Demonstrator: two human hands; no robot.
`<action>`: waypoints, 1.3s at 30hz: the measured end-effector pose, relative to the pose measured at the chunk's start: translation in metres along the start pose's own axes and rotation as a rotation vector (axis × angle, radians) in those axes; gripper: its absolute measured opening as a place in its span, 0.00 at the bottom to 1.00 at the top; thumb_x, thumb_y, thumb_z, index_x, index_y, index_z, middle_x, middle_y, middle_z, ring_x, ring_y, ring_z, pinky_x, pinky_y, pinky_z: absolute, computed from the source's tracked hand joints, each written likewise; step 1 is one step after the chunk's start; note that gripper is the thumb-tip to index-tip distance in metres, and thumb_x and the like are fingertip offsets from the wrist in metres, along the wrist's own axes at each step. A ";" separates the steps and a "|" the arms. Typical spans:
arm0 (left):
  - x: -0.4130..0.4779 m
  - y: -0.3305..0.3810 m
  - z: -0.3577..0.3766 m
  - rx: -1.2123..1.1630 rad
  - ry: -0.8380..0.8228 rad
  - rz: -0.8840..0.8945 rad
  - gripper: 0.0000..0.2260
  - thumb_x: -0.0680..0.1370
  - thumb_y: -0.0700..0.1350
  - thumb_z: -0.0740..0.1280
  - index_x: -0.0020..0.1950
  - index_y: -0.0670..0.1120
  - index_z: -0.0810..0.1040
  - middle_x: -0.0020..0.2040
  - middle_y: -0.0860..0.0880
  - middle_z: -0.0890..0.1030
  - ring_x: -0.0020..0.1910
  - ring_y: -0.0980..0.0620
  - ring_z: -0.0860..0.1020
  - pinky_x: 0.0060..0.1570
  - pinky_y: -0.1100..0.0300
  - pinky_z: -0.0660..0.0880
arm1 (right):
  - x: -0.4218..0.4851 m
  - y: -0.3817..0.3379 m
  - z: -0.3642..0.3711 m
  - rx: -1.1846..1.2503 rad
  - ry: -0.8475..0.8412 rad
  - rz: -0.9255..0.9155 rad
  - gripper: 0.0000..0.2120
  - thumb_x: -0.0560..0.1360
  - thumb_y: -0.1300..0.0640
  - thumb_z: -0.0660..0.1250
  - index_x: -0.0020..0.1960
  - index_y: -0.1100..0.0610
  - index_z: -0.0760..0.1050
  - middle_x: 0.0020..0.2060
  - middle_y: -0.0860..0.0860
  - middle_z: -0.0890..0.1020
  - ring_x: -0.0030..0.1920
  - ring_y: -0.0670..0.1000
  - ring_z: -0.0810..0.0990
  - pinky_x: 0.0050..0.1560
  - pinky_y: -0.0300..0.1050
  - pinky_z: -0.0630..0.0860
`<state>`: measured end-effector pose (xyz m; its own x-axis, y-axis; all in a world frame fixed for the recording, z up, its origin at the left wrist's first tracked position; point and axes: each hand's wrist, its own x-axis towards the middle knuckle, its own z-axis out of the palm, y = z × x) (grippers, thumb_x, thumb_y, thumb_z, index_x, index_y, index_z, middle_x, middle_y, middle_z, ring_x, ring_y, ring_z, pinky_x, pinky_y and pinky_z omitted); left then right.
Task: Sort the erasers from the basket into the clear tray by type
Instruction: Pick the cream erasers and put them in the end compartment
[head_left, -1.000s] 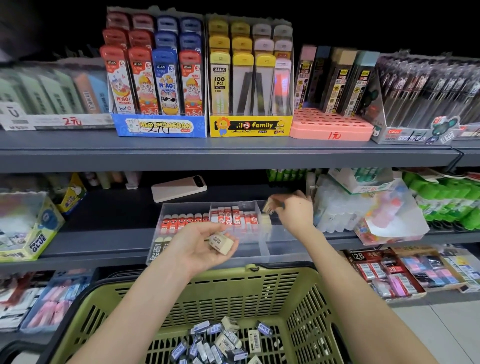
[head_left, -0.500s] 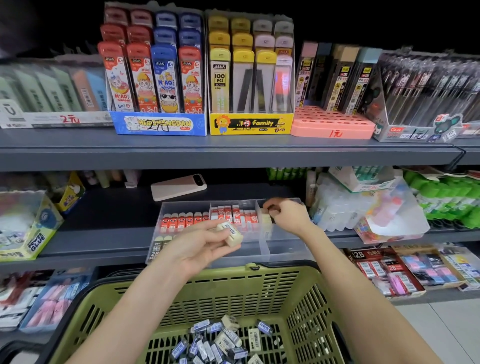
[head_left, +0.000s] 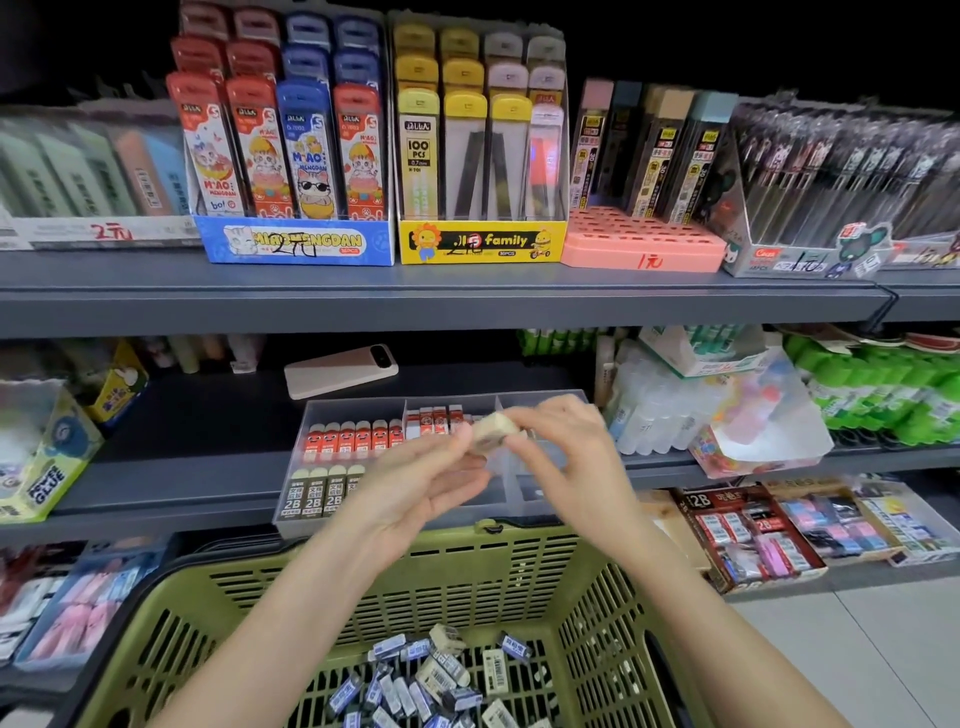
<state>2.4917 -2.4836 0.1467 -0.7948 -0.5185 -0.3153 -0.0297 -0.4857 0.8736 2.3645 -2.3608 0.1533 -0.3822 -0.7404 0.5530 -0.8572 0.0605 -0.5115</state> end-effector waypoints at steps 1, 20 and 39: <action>-0.002 -0.003 0.000 0.202 0.030 0.075 0.14 0.71 0.52 0.70 0.51 0.45 0.82 0.48 0.47 0.85 0.49 0.50 0.83 0.48 0.58 0.80 | 0.002 0.008 -0.005 -0.010 0.048 0.043 0.10 0.76 0.55 0.65 0.55 0.53 0.81 0.42 0.44 0.80 0.47 0.48 0.73 0.50 0.47 0.68; -0.003 -0.050 -0.032 1.797 0.123 0.848 0.17 0.72 0.54 0.72 0.59 0.52 0.81 0.57 0.46 0.81 0.58 0.45 0.79 0.66 0.37 0.60 | 0.020 0.103 0.017 -0.503 -0.495 0.212 0.16 0.80 0.51 0.53 0.63 0.45 0.75 0.53 0.49 0.82 0.58 0.51 0.74 0.58 0.44 0.54; -0.056 -0.084 -0.079 1.517 0.168 1.000 0.13 0.76 0.46 0.62 0.51 0.42 0.82 0.50 0.44 0.81 0.51 0.44 0.77 0.57 0.48 0.72 | -0.135 0.018 0.045 -0.123 -0.671 0.420 0.11 0.76 0.57 0.66 0.57 0.57 0.78 0.46 0.51 0.83 0.46 0.49 0.79 0.52 0.46 0.76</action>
<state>2.5866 -2.4696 0.0613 -0.7977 -0.2843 0.5318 -0.1737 0.9529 0.2488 2.4165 -2.2903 0.0403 -0.4258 -0.8815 -0.2039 -0.7345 0.4684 -0.4911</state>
